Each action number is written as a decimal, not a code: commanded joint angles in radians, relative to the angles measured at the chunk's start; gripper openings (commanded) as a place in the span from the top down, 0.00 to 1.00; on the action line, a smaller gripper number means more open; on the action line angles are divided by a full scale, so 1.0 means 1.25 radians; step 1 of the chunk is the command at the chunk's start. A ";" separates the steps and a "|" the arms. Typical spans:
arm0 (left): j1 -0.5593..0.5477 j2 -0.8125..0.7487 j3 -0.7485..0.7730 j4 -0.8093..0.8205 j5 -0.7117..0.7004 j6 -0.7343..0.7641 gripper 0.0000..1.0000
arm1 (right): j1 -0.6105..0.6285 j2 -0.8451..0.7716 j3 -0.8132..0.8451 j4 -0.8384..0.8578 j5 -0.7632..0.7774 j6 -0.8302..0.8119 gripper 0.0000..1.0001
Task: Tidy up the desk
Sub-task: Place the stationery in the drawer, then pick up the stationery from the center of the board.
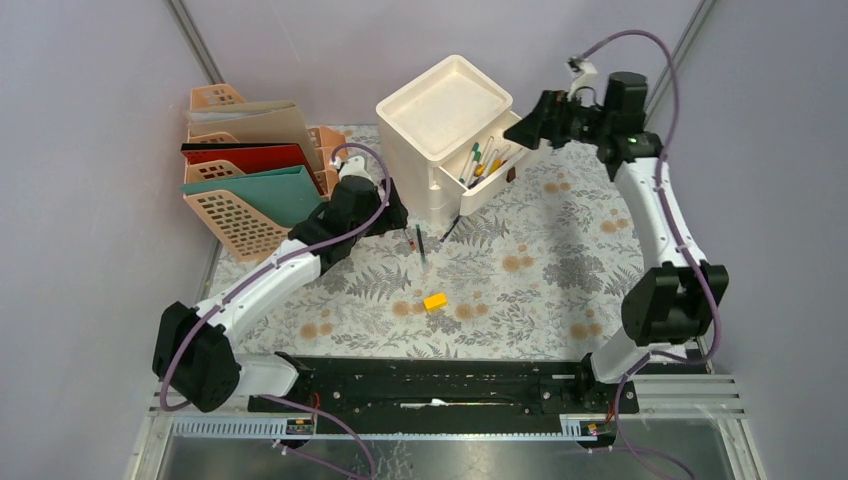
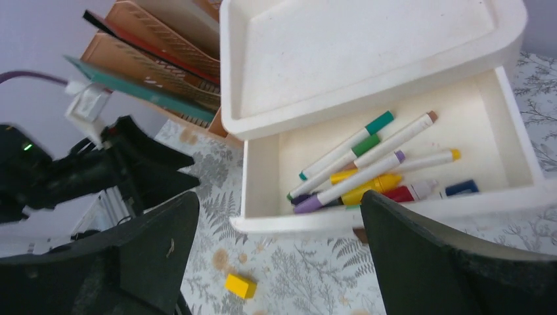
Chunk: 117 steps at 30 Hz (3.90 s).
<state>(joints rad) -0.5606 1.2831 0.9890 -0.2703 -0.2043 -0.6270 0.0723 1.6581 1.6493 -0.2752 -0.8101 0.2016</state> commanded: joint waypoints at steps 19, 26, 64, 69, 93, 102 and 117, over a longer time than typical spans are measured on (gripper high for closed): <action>0.041 0.359 0.192 -0.002 -0.084 0.104 0.60 | -0.189 -0.383 -0.409 0.024 -0.236 -0.144 0.00; 0.083 0.452 0.264 -0.010 -0.059 0.117 0.61 | -0.189 -0.375 -0.422 0.058 -0.250 -0.121 0.00; 0.139 0.607 0.333 -0.104 0.001 0.123 0.74 | -0.190 -0.360 -0.448 0.100 -0.263 -0.083 0.00; 0.127 0.595 0.313 -0.118 0.002 0.126 0.87 | -0.190 -0.354 -0.443 0.106 -0.267 -0.076 0.00; 0.040 -0.106 -0.143 0.132 0.214 0.096 1.00 | -0.179 -0.357 -0.450 0.176 -0.375 -0.010 0.00; 0.037 -0.284 -0.220 0.397 0.404 0.047 1.00 | -0.084 -0.343 -0.440 0.176 -0.417 0.014 0.00; -0.126 -0.079 -0.076 0.619 0.393 -0.025 1.00 | 0.012 -0.323 -0.516 0.605 -0.410 0.421 0.00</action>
<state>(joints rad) -0.6697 1.1362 0.8188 0.3496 0.2996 -0.6395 0.0772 1.2476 1.0103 0.2626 -1.3113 0.5491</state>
